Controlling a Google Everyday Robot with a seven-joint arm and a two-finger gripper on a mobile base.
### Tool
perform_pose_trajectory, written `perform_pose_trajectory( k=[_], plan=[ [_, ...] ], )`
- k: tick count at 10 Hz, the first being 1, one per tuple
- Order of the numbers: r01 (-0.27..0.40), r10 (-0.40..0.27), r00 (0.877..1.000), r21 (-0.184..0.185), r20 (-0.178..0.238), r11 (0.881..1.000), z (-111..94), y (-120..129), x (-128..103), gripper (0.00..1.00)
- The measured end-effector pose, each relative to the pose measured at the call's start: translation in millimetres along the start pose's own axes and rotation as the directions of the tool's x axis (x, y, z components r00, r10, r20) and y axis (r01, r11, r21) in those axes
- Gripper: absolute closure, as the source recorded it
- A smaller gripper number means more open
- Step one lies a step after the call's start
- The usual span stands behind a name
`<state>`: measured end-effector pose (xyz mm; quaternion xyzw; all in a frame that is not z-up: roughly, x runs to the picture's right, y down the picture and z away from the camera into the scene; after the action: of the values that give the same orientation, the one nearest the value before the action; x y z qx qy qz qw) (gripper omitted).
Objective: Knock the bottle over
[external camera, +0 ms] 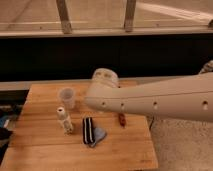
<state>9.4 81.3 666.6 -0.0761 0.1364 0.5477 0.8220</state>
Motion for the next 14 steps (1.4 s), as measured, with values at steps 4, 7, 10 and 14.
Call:
perform_pose_trajectory(
  k=[4, 7, 10, 14],
  plan=[
    [0.188, -0.182, 0.981, -0.084, 0.071, 0.979, -27, 110, -5, 0.3],
    [0.214, -0.206, 0.976, -0.112, 0.077, 0.971, -30, 127, -6, 0.3],
    [0.221, -0.214, 0.974, -0.118, 0.069, 0.968, -29, 125, -4, 0.3],
    [0.228, -0.233, 0.972, -0.148, -0.018, 0.962, 3, 116, 18, 0.3]
  ],
)
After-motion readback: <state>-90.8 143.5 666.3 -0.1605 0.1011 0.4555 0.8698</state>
